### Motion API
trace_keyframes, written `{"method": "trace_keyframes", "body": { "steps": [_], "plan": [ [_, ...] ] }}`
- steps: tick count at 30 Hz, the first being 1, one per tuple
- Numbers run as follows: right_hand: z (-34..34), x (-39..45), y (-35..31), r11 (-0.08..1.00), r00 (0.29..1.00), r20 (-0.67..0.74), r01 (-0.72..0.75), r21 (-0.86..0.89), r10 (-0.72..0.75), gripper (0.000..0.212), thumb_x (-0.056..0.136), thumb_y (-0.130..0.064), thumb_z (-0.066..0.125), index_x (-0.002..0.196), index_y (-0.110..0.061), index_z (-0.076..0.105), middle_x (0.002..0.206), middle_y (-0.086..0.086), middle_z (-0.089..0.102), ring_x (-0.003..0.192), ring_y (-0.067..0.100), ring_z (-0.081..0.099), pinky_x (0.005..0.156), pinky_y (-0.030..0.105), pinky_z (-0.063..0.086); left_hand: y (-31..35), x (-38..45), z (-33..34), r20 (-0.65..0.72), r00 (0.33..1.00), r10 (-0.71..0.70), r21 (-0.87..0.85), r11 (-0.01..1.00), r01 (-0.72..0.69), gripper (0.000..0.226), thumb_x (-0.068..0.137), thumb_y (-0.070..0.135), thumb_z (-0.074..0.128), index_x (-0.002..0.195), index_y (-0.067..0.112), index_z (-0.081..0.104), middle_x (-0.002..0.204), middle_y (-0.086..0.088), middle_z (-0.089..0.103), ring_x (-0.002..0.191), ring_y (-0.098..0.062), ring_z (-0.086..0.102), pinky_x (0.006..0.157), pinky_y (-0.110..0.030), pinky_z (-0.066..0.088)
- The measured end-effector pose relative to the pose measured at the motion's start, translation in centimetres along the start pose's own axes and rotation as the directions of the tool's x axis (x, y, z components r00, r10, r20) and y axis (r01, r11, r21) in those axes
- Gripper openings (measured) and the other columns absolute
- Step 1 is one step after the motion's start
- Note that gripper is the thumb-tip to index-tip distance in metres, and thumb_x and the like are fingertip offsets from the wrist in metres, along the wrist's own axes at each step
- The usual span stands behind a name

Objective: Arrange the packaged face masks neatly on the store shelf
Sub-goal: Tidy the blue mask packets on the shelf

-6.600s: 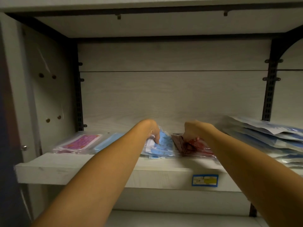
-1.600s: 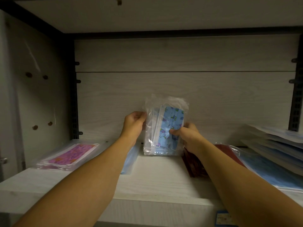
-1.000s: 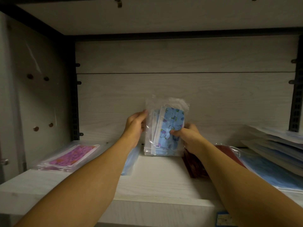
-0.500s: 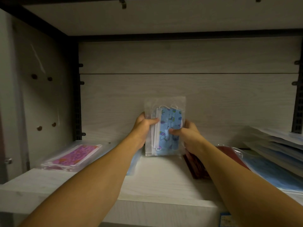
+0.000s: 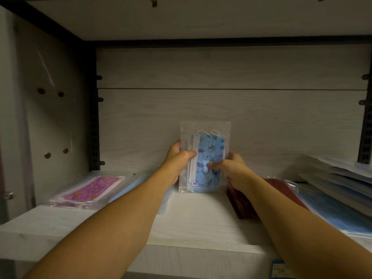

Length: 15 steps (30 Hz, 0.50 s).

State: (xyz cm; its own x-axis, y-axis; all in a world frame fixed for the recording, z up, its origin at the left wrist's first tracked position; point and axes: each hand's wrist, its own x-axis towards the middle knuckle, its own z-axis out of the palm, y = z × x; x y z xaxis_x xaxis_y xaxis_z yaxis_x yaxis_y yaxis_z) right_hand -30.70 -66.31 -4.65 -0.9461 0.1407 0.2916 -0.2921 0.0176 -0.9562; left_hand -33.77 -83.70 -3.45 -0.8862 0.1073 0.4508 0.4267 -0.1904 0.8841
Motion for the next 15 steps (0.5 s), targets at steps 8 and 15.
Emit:
{"method": "trace_keyframes", "body": {
  "steps": [8,15],
  "plan": [
    [-0.1,0.3,0.1,1.000,1.000,0.005,-0.006,-0.003,0.006,0.041,0.074,0.009,0.079,0.111,-0.002,0.067,0.097,0.013,0.077,0.086,0.029,0.075,0.071,0.041,0.061,-0.6,0.4,-0.1,0.004,0.999,0.045,0.054,0.998,-0.045,0.044,0.082,-0.004,0.074,0.121,0.013,0.062,0.111,-0.009,0.074,0.098,-0.022,0.073,0.080,-0.035,0.059],
    [0.0,1.0,0.3,0.999,0.999,-0.007,0.033,0.008,-0.033,0.048,0.070,0.004,0.083,0.116,0.000,0.068,0.100,0.012,0.077,0.090,0.028,0.075,0.076,0.042,0.060,-0.3,0.5,0.2,-0.037,0.996,0.077,0.027,0.997,-0.076,0.042,0.079,-0.006,0.073,0.113,0.017,0.063,0.108,-0.006,0.073,0.095,-0.019,0.073,0.070,-0.026,0.057]
  ]
}}
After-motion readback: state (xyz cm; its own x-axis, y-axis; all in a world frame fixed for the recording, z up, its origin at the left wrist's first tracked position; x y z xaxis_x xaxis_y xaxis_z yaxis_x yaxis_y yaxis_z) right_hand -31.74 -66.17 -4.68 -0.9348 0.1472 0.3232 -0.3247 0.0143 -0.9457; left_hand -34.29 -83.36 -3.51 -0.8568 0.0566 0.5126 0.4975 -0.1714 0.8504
